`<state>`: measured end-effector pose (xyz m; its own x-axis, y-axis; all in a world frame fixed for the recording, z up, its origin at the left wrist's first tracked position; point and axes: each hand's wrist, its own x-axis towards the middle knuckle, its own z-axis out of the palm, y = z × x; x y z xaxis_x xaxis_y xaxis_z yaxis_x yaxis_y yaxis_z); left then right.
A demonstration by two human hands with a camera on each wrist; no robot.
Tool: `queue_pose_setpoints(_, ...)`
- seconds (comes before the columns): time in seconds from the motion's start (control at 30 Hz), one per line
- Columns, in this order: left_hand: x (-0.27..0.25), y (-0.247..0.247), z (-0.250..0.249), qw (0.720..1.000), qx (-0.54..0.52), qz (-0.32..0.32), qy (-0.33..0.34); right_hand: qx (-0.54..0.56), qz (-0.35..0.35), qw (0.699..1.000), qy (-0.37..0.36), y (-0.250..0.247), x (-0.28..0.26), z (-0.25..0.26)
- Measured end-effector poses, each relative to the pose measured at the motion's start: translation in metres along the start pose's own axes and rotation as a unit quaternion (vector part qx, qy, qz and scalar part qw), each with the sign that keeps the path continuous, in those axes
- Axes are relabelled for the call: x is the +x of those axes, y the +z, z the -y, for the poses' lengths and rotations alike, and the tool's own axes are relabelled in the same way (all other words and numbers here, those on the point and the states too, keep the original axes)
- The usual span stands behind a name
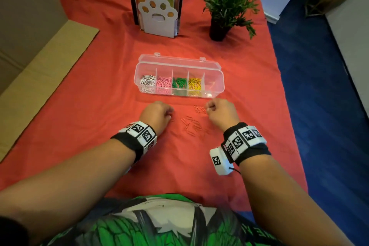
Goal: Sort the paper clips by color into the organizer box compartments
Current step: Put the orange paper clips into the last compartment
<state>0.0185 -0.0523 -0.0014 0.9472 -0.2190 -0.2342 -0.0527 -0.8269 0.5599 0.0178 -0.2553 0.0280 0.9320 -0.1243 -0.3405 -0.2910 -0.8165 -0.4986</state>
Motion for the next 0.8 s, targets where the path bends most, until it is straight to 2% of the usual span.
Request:
queue_pose_setpoints(0.07,0.002,0.003,0.0,0.998,0.044,0.024,0.024,-0.043,-0.002,0.999,-0.008,0.011,0.0,-0.006)
queue_pose_setpoints(0.17,0.004,0.007,0.0,0.993,0.092,0.051,0.058,-0.107,-0.023,0.992,-0.069,0.026,0.005,-0.008)
queue_pose_setpoints(0.3,0.004,0.014,0.003,0.986,0.132,0.053,0.086,-0.158,-0.033,0.978,-0.135,0.038,0.007,-0.001)
queue_pose_setpoints(0.4,0.004,0.016,0.006,0.982,0.15,0.051,0.099,-0.201,-0.013,0.968,-0.147,0.047,0.006,0.003)
queue_pose_setpoints(0.57,0.0,0.015,0.008,0.971,0.2,0.072,0.11,-0.217,-0.025,0.963,-0.156,0.056,-0.002,0.001)
queue_pose_setpoints(0.67,-0.003,0.013,0.008,0.967,0.222,0.081,0.101,-0.194,-0.017,0.97,-0.145,0.054,-0.002,-0.004)
queue_pose_setpoints(0.8,-0.003,0.012,0.005,0.959,0.251,0.084,0.102,-0.036,0.015,0.998,-0.044,0.043,0.005,-0.014)
